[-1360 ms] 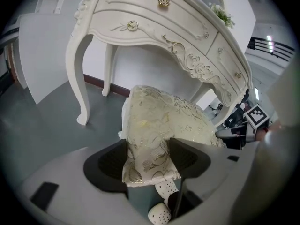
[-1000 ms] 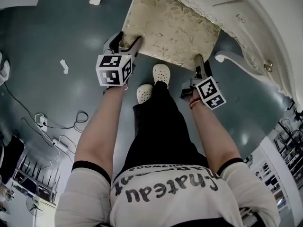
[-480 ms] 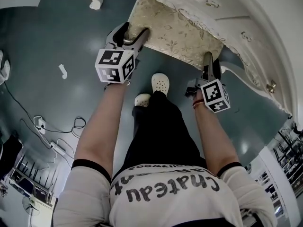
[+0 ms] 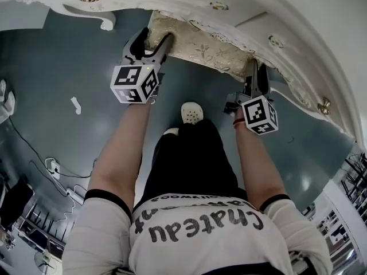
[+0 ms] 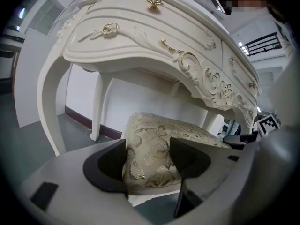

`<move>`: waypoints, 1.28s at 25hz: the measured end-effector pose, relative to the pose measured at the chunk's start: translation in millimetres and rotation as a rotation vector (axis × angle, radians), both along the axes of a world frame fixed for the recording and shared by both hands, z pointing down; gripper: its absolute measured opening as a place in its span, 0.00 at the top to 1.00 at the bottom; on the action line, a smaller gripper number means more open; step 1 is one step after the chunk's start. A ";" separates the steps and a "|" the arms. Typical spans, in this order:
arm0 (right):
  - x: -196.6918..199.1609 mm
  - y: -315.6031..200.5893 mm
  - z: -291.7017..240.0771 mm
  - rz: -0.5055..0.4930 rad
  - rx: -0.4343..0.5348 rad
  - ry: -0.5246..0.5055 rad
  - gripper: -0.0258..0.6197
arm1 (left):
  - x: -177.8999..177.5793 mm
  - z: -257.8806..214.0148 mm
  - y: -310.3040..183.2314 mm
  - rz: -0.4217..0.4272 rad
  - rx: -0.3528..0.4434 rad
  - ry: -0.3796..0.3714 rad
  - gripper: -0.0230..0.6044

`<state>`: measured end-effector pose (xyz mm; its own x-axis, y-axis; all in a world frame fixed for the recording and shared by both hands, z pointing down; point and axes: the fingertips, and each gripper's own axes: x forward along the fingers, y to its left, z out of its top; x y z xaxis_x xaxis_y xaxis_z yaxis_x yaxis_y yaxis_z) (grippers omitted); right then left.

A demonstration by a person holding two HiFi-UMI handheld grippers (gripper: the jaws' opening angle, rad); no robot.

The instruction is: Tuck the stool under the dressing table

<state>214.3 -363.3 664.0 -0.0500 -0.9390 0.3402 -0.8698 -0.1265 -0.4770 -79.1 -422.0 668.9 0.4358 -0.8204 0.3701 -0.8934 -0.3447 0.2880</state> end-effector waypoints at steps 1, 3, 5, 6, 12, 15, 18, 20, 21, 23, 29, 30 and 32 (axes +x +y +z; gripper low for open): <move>1.9 -2.2 -0.8 0.001 0.013 0.000 0.64 | 1.3 -0.1 -2.6 -0.002 0.010 -0.001 0.50; 4.6 -6.4 -1.9 0.000 0.037 -0.007 0.66 | 2.9 -0.6 -7.8 -0.006 0.032 -0.006 0.50; 6.9 -10.8 -2.8 -0.008 0.061 -0.031 0.67 | 3.9 -1.1 -13.3 -0.009 0.051 -0.010 0.50; 8.0 -13.0 -3.3 -0.013 0.071 -0.047 0.67 | 4.4 -1.3 -16.3 -0.010 0.058 -0.012 0.50; 13.7 -29.6 -4.7 -0.019 0.118 -0.074 0.70 | 9.5 -3.3 -40.2 0.005 0.088 -0.020 0.50; 21.1 -35.1 -2.4 0.003 0.133 -0.102 0.80 | 11.5 -1.8 -48.7 0.002 0.093 -0.019 0.50; 28.6 -43.5 -2.0 0.029 0.154 -0.145 0.82 | 15.4 -1.9 -62.9 0.015 0.098 -0.020 0.50; 34.0 -47.6 -1.9 0.053 0.161 -0.216 0.85 | 18.1 -2.8 -70.9 0.025 0.104 -0.021 0.50; 34.7 -48.3 -0.3 0.064 0.162 -0.282 0.87 | 17.1 -2.7 -73.7 0.030 0.105 -0.024 0.50; 34.2 -45.8 5.2 0.079 0.166 -0.460 0.88 | 13.0 -1.4 -79.1 0.048 0.098 -0.031 0.50; 14.0 -26.1 1.9 0.010 0.122 -0.565 0.88 | 4.0 -9.9 -87.1 0.053 0.089 -0.074 0.48; 11.4 -17.1 2.7 0.007 0.099 -0.564 0.88 | 0.5 -12.7 -82.0 0.021 0.079 -0.066 0.48; 9.1 2.5 4.7 0.005 0.050 -0.550 0.88 | -7.4 -20.1 -69.1 -0.039 0.047 -0.029 0.48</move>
<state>223.5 -360.9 668.7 -0.2036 -0.9540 0.2199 -0.4902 -0.0951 -0.8664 -86.6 -491.1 648.8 0.3930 -0.8532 0.3429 -0.9141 -0.3221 0.2463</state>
